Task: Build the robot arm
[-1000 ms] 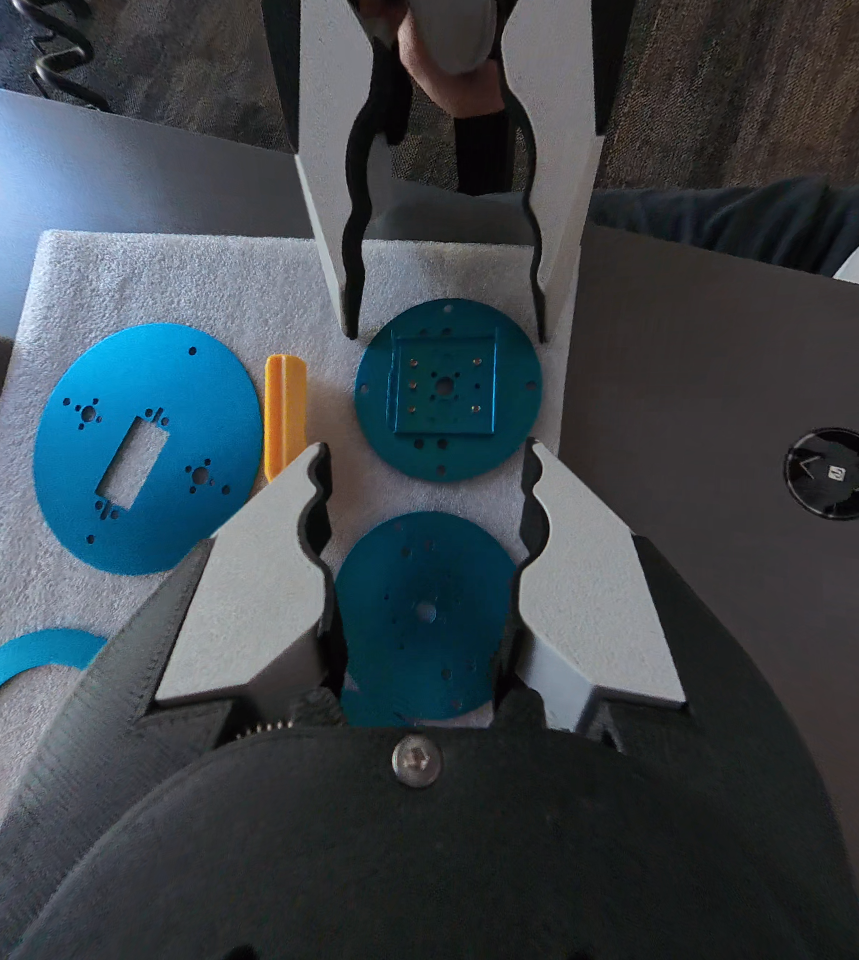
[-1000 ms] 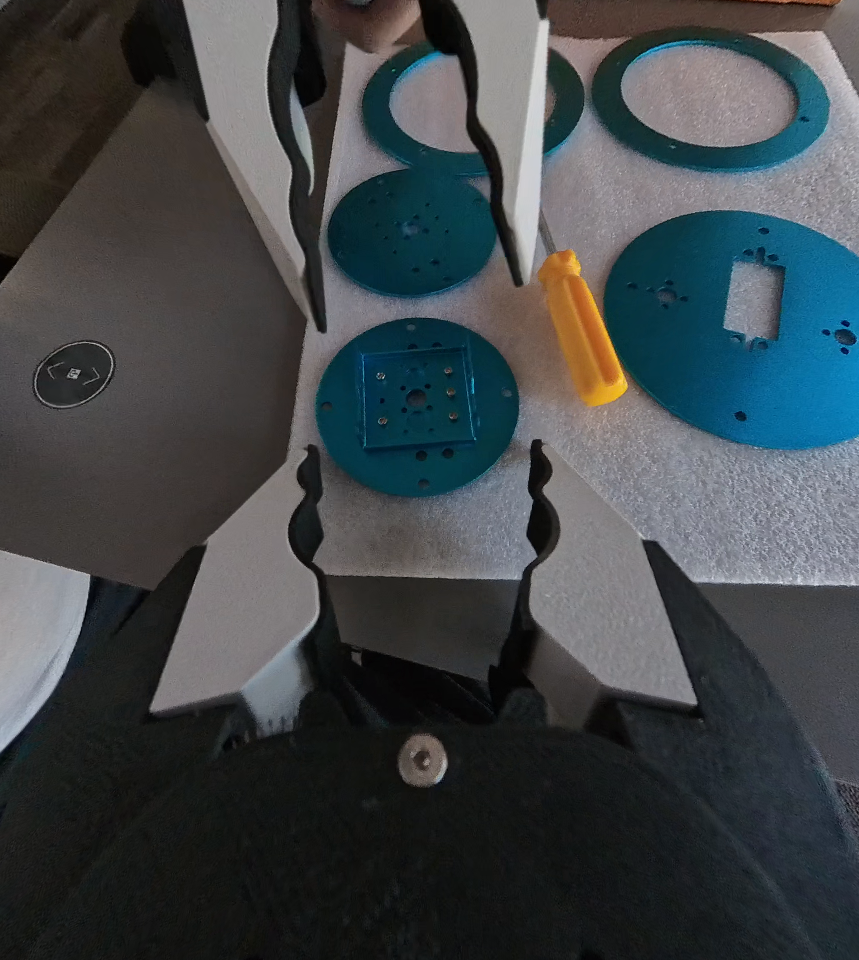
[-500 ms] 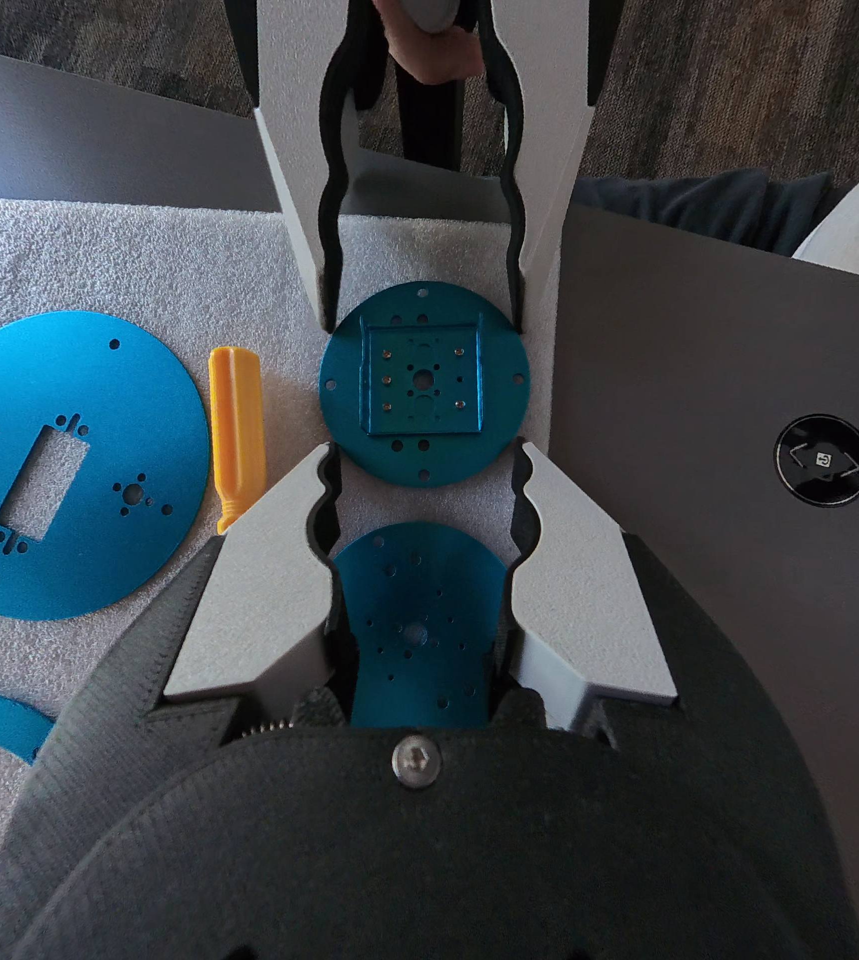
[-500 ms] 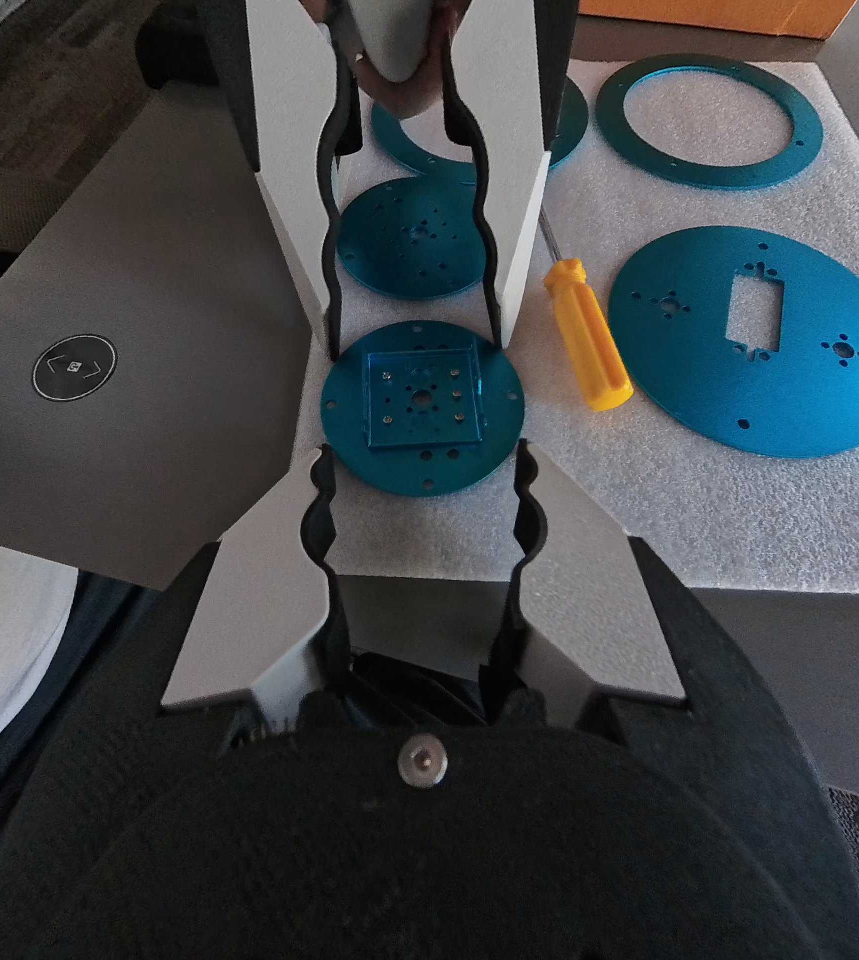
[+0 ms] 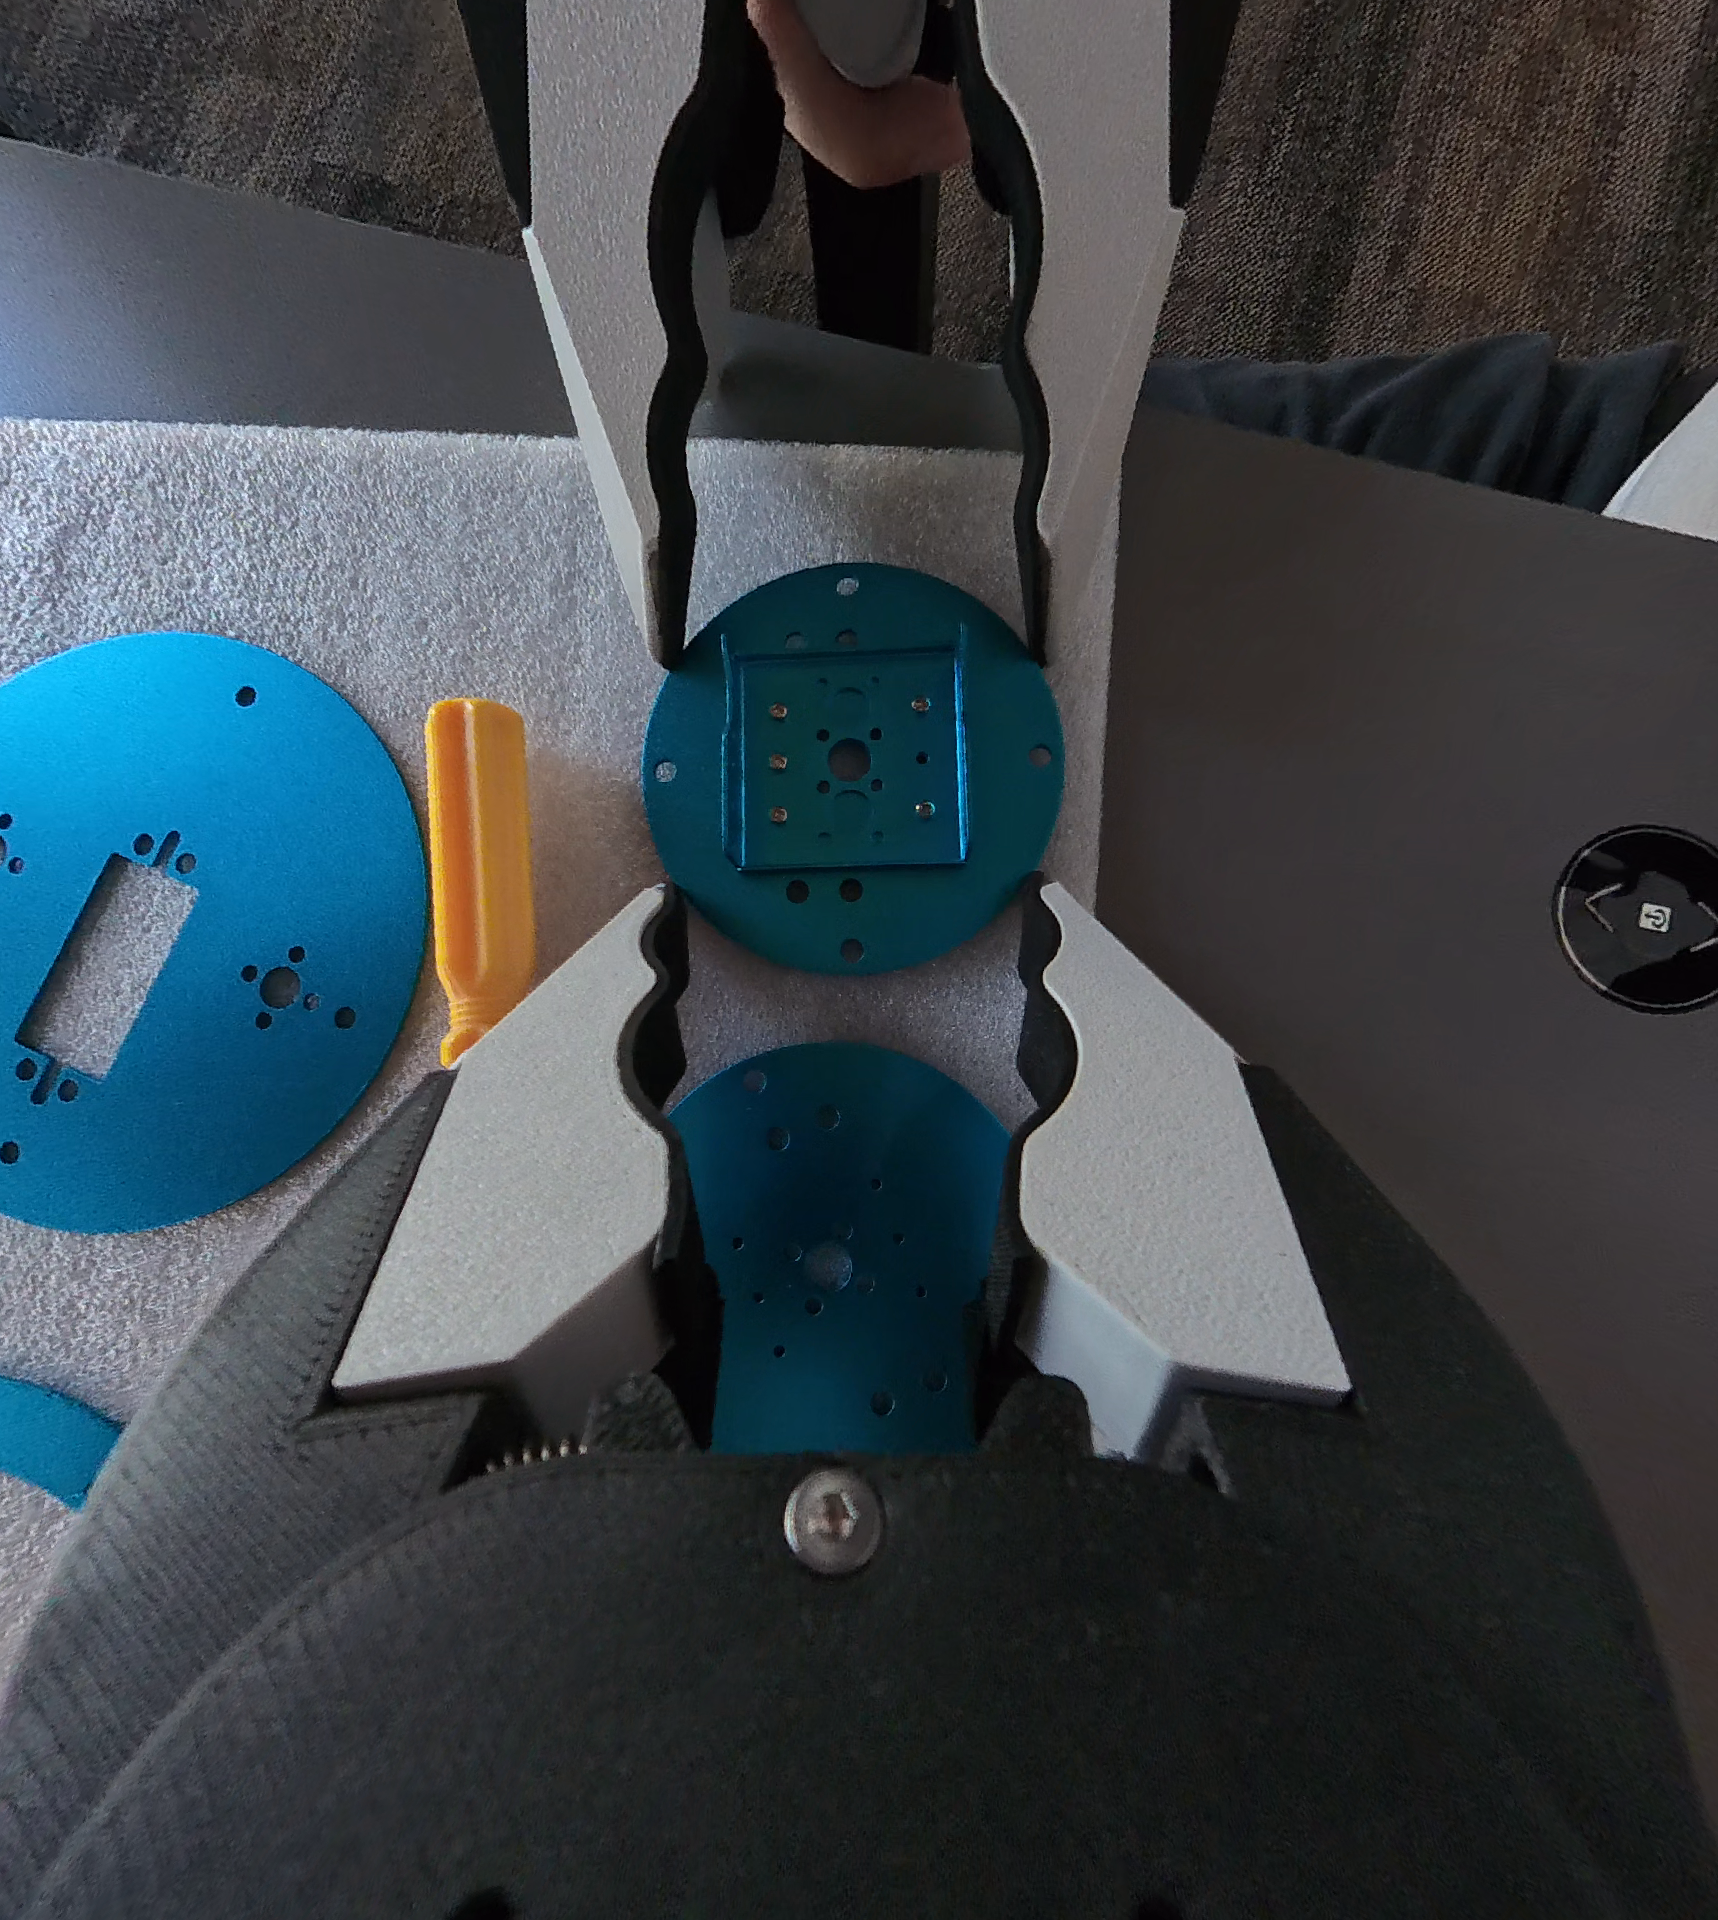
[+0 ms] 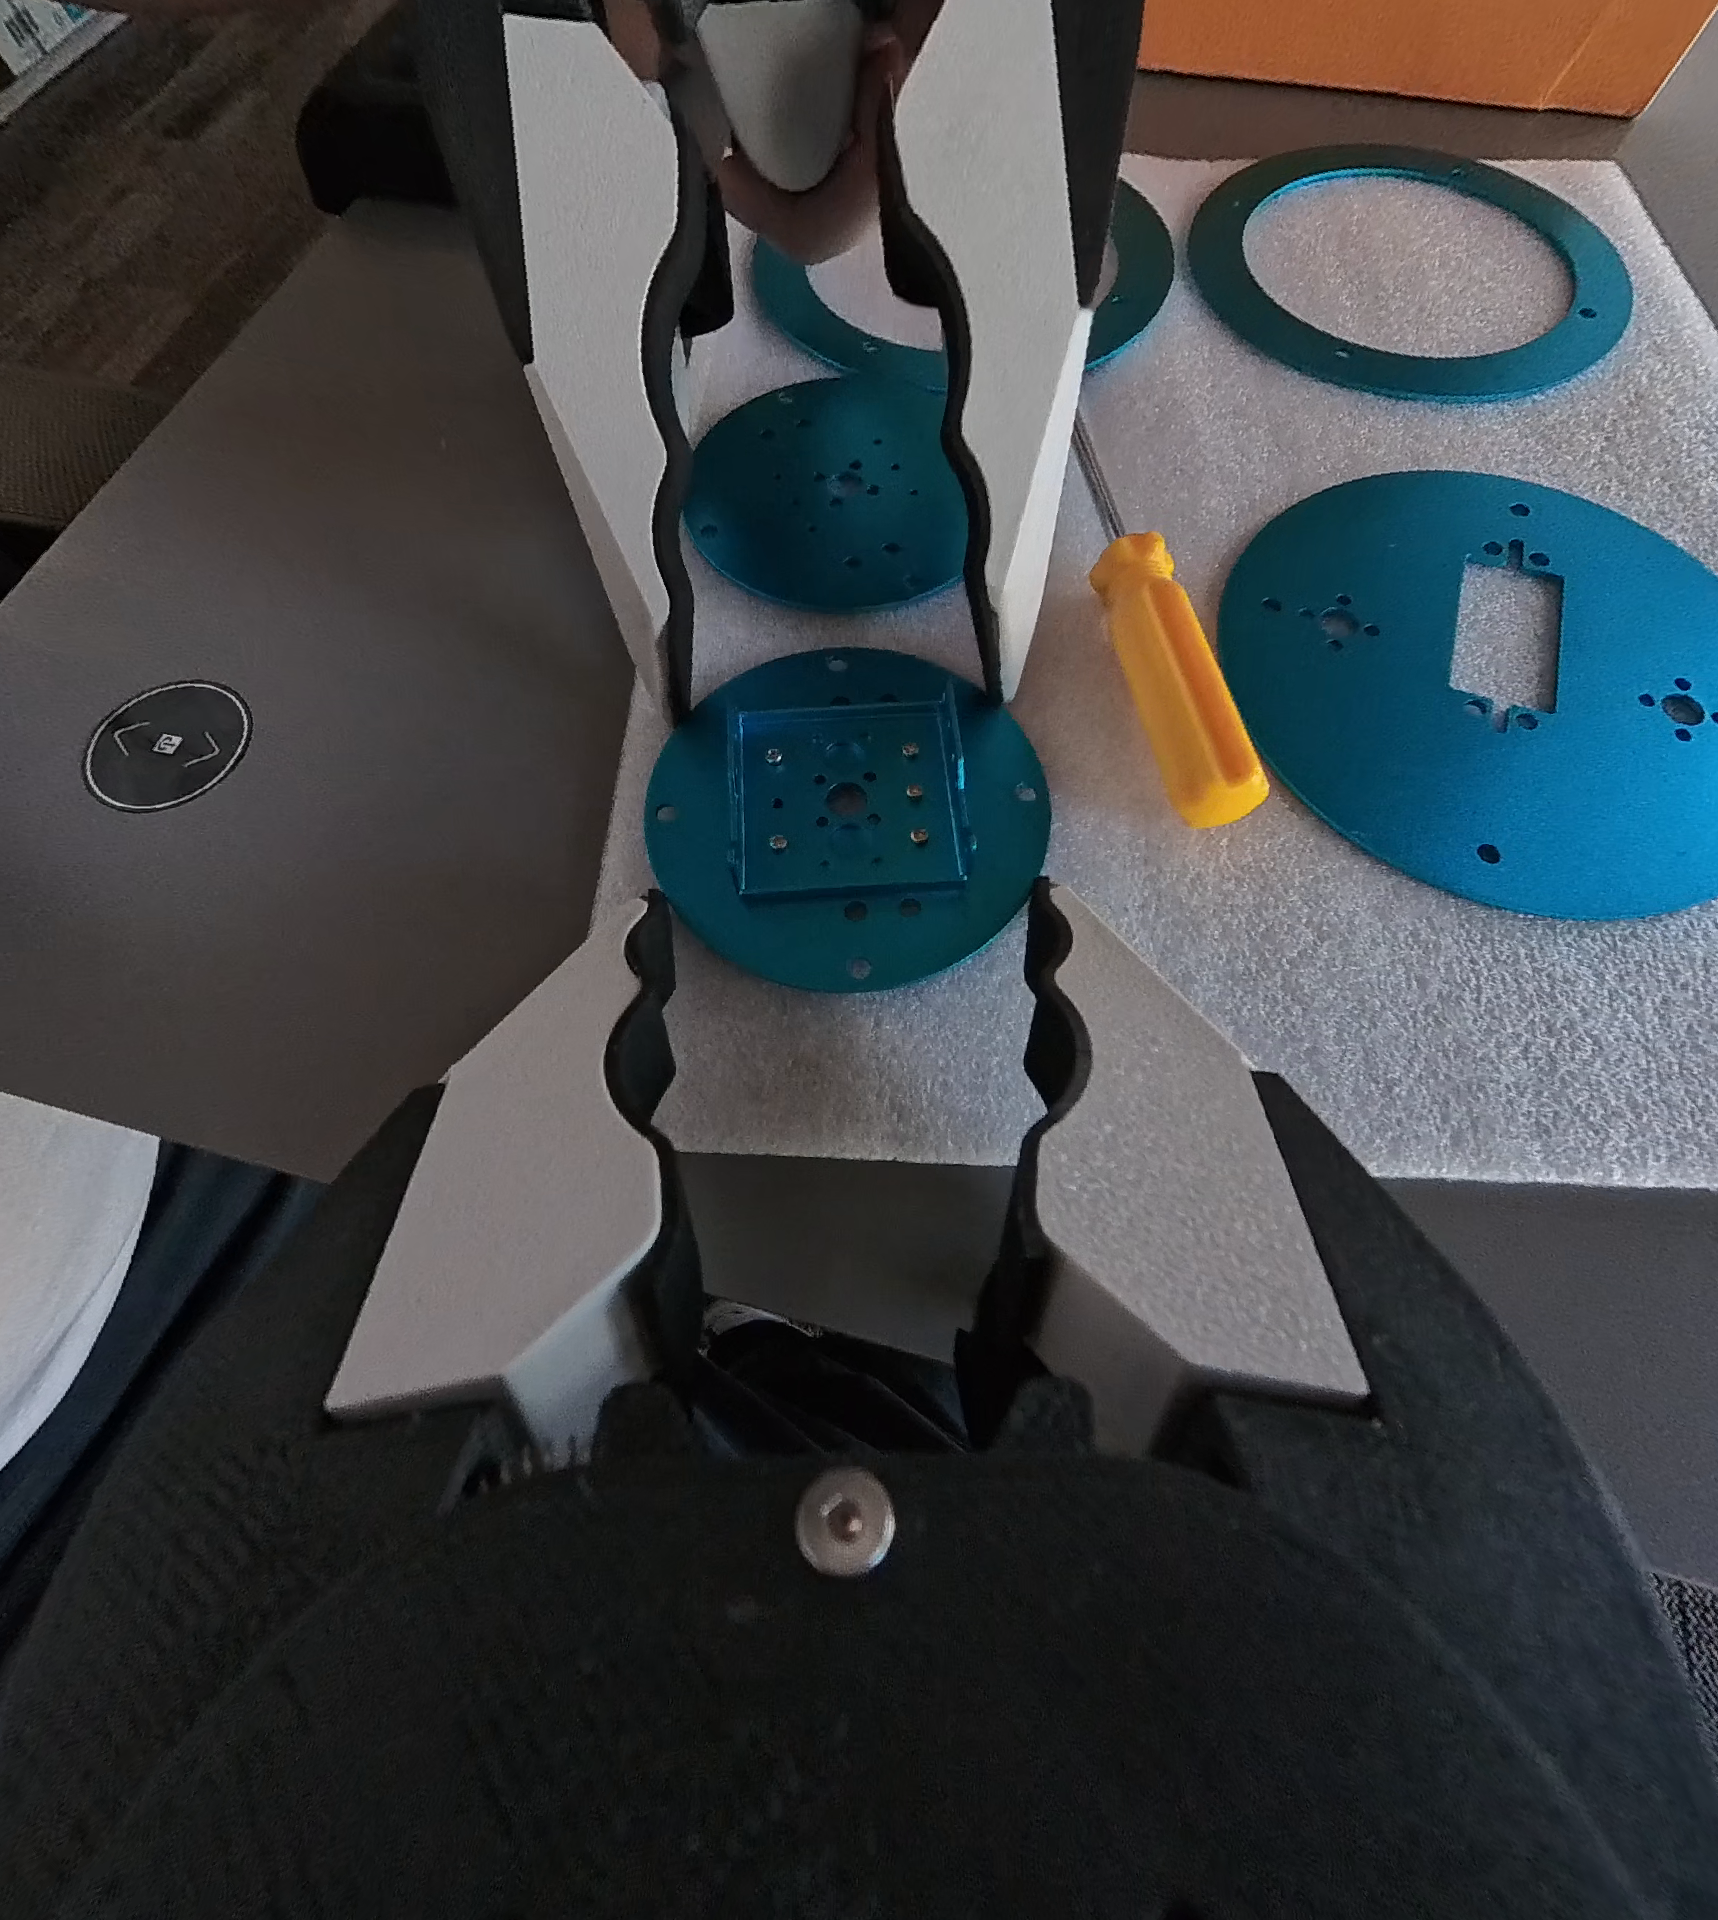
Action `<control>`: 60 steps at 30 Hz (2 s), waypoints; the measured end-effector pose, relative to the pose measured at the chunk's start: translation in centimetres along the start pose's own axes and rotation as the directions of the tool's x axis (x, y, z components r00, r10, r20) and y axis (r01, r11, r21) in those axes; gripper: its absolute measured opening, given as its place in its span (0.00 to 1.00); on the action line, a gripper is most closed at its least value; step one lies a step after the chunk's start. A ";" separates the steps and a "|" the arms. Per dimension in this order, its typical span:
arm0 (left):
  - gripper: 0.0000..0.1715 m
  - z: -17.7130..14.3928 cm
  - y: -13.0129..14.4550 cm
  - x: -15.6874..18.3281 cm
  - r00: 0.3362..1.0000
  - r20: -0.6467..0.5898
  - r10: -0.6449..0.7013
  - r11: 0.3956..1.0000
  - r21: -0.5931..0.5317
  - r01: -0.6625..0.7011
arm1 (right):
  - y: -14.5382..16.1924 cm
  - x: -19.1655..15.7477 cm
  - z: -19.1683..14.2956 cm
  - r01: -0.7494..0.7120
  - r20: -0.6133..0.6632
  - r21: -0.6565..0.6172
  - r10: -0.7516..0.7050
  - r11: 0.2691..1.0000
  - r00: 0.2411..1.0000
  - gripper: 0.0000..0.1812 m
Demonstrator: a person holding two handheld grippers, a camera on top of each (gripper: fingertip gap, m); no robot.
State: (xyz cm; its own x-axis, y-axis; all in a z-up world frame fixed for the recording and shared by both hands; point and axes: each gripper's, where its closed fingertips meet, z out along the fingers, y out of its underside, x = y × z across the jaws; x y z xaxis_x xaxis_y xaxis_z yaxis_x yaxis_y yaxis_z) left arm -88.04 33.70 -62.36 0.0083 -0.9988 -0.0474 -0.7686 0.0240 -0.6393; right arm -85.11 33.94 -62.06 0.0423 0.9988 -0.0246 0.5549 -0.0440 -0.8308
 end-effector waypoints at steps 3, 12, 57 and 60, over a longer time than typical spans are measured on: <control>0.37 -0.3 -0.3 -0.1 1.000 0.010 0.002 1.000 0.008 -0.003 | 0.0 0.1 0.0 -0.006 -0.007 -0.001 0.006 1.000 1.000 0.37; 0.19 -1.6 -0.9 0.3 0.999 -0.031 0.019 0.999 0.030 -0.018 | -2.2 1.1 -1.1 -0.026 -0.038 0.056 0.028 0.998 0.999 0.36; 0.20 -5.5 -0.7 -0.9 0.987 0.104 -0.122 0.974 0.203 0.099 | -6.1 -0.2 -5.3 0.685 -0.409 -0.124 -0.666 0.718 0.623 0.00; 0.19 -7.9 -2.7 -1.0 0.981 0.153 -0.116 0.942 0.329 0.060 | -9.8 -0.8 -7.0 0.634 -0.373 -0.034 -0.599 0.772 0.709 0.00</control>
State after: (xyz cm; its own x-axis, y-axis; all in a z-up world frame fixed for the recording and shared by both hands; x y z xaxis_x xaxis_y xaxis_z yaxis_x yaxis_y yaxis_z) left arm -91.02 34.31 -54.49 0.1955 -0.9766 -0.0898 -0.5130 -0.0238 -0.8581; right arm -84.79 33.40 -50.06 0.0079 0.7264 0.6872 0.4838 0.5987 -0.6384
